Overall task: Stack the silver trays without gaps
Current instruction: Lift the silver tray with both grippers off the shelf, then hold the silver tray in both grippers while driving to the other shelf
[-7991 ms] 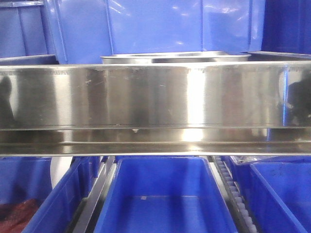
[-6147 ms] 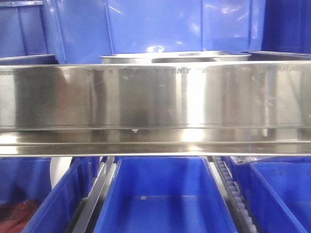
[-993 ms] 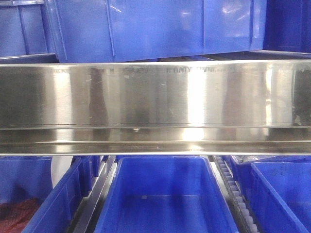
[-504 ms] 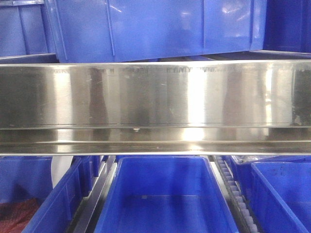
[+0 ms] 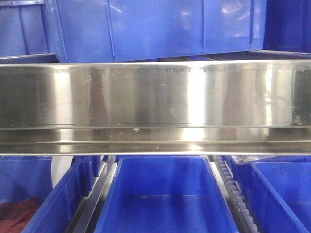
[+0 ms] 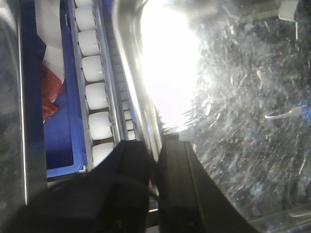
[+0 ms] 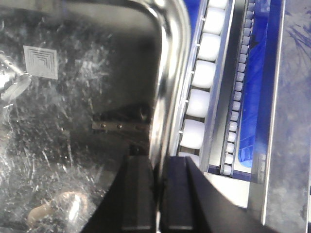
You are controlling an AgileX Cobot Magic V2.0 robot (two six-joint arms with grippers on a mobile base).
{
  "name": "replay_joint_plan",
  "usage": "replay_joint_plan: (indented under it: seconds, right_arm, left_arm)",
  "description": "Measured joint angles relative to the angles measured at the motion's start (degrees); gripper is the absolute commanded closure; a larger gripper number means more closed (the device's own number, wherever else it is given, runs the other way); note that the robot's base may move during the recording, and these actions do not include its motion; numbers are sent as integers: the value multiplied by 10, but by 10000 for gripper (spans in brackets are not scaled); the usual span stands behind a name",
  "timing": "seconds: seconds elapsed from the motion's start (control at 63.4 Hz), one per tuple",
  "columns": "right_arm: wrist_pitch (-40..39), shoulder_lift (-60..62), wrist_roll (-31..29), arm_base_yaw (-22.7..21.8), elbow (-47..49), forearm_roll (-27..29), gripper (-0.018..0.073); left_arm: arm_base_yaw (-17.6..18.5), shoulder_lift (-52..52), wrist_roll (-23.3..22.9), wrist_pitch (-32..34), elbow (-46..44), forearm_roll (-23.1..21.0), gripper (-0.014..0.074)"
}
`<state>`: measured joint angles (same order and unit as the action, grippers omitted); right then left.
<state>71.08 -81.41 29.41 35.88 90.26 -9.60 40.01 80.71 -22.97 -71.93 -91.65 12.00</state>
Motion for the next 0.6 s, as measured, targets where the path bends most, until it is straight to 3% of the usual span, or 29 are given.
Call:
replay_joint_plan:
  seconds: [0.599]
  right_arm:
    - [1,0,1,0,0,0,503]
  left_arm:
    - [0,1,0,0,-1,0,639]
